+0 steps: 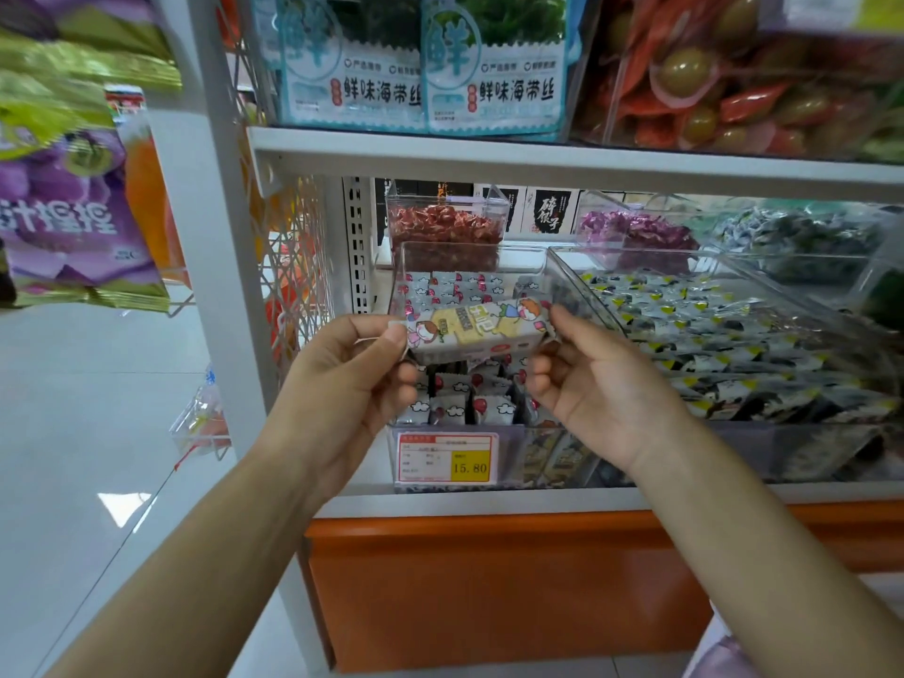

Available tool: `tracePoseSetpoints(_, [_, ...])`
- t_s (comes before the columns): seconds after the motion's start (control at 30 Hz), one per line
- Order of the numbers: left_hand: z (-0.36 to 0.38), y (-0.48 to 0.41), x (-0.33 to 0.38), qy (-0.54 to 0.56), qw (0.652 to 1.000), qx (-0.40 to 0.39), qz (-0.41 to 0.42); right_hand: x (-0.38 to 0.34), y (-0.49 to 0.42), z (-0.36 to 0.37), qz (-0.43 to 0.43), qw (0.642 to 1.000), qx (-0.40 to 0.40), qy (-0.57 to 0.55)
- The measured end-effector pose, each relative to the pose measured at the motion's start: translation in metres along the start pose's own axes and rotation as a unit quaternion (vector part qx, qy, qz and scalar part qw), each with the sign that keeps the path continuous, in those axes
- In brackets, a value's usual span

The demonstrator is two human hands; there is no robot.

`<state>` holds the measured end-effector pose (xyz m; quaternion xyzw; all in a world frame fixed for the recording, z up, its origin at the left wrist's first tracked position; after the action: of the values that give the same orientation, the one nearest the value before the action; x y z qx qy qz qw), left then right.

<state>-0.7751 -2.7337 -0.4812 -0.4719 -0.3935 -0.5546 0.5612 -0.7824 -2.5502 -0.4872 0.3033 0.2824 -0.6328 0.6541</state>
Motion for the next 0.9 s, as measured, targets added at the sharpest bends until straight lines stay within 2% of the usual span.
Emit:
tracePoseSetpoints(0.2, [0.006, -0.001, 0.003, 0.055, 0.998, -0.033, 0.013, 0.012, 0.001, -0.003, 0.057, 0.993, 0.029, -0.100])
tracePoseSetpoints(0.33, [0.004, 0.000, 0.003, 0.041, 0.998, -0.037, 0.013, 0.001, -0.001, -0.004, -0.008, 0.999, 0.008, -0.033])
tracePoseSetpoints(0.5, [0.001, 0.002, 0.012, -0.121, 0.991, -0.030, 0.051, -0.014, 0.005, 0.008, -0.093, 0.991, -0.050, 0.085])
tracePoseSetpoints(0.6, [-0.001, 0.004, 0.022, -0.256, 0.962, -0.011, 0.096, -0.015, 0.007, 0.009, -0.109, 0.983, -0.049, 0.140])
tracePoseSetpoints(0.67, [0.000, 0.006, 0.025, -0.308, 0.944, -0.016, 0.113, -0.019, 0.008, 0.008, -0.139, 0.973, -0.042, 0.178])
tracePoseSetpoints(0.77, [0.004, 0.009, 0.025, -0.319, 0.940, -0.036, 0.112, -0.020, 0.008, 0.012, -0.159, 0.968, -0.056, 0.184])
tracePoseSetpoints(0.9, [-0.001, 0.007, 0.024, -0.314, 0.943, -0.008, 0.107, -0.017, 0.008, 0.018, -0.153, 0.960, -0.096, 0.216])
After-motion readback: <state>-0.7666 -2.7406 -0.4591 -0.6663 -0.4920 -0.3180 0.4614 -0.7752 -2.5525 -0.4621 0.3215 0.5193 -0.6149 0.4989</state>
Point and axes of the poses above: each hand's wrist, its own y-axis away from the middle knuckle, its own z-axis out of the palm, x = y × z, the point moved 9 cm from there along -y, towards the middle knuckle, and after that the axes turned 11 degrees about -y, right-handed, at the moved point
